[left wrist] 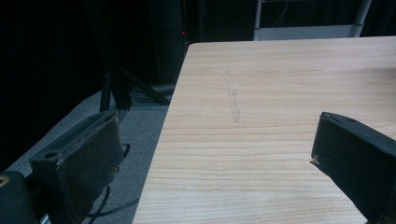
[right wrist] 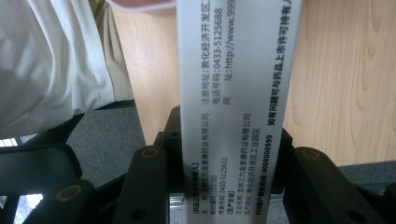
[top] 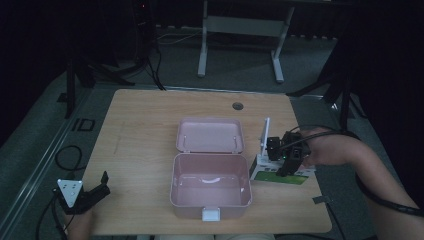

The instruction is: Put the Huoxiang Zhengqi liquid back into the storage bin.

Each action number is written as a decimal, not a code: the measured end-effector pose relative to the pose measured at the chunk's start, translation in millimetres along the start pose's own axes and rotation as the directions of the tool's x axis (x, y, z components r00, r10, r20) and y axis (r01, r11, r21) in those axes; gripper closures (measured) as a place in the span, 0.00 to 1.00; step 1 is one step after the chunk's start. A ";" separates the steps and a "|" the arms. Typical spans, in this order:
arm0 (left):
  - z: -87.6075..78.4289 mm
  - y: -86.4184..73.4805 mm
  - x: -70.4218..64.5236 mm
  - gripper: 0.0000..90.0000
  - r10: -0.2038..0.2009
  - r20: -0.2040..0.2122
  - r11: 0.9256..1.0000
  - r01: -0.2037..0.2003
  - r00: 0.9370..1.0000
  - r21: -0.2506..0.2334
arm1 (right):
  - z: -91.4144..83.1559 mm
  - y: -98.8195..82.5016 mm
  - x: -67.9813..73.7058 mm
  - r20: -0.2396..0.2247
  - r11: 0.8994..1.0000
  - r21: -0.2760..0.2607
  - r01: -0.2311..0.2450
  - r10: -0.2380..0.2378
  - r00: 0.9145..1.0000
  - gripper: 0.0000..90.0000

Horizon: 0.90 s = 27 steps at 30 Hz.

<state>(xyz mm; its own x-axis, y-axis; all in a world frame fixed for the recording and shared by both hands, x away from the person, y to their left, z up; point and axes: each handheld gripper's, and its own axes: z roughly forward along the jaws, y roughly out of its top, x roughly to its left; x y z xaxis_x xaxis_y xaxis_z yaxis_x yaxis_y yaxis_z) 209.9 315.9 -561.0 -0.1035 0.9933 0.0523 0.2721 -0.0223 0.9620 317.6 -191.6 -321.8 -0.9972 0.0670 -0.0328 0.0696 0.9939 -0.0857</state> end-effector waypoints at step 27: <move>-0.4 -0.1 0.9 0.02 -0.002 0.005 1.000 0.002 1.000 -0.004 | -2.9 97.4 11.3 0.004 0.994 0.018 0.104 -0.104 0.995 0.70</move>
<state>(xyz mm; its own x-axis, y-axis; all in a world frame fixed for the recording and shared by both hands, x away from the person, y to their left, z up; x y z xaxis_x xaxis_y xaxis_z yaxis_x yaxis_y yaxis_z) 209.4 316.7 -560.9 -0.0988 0.9939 0.0491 0.2681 -0.0209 0.9632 313.0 -93.8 -327.6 -0.9989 -0.0371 -0.0278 -0.0339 0.9937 -0.1064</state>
